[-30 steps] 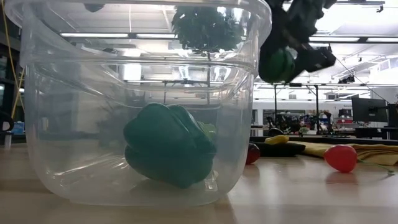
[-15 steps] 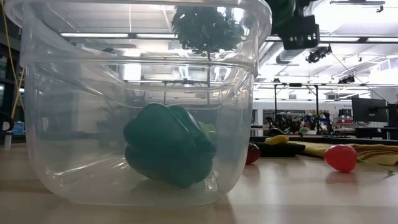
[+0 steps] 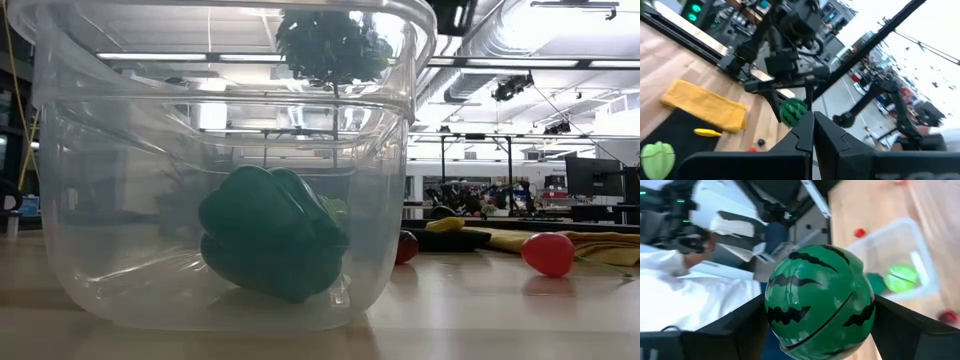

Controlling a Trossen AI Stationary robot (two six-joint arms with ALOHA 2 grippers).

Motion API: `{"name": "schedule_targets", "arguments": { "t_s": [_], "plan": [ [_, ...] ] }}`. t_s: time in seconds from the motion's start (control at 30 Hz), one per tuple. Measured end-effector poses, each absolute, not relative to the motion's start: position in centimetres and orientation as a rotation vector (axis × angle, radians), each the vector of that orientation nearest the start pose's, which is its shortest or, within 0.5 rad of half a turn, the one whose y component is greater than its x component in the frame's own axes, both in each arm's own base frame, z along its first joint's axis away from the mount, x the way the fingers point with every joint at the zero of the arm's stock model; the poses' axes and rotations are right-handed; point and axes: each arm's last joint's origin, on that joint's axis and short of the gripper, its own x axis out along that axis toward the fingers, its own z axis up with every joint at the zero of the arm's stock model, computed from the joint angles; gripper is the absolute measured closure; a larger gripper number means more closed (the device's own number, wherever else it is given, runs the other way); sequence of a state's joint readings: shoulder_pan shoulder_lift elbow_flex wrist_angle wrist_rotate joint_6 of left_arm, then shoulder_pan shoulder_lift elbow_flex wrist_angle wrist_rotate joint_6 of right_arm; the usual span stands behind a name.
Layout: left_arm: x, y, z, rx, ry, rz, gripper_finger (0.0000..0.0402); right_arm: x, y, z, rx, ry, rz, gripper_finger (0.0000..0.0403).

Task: Pick and placing Produce into tupperware
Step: Put the watermelon into the bin

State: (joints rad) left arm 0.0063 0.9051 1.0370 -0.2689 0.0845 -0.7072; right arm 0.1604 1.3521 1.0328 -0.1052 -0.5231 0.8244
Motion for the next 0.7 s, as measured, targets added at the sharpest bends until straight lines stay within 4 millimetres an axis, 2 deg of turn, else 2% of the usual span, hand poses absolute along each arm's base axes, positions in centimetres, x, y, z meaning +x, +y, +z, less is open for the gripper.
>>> {"name": "schedule_targets", "arguments": {
  "t_s": [0.43, 0.7],
  "plan": [
    [18.7, -0.6, 40.4, -0.811, 0.097, -0.244, 0.0401, 30.2, 6.1, 32.9, 0.823, 0.369, 0.508, 0.0121],
    [18.3, -0.7, 40.8, -0.791, 0.071, -0.276, 0.0401, 30.3, 6.0, 32.9, 0.844, 0.339, 0.445, 0.0121]
  ]
}}
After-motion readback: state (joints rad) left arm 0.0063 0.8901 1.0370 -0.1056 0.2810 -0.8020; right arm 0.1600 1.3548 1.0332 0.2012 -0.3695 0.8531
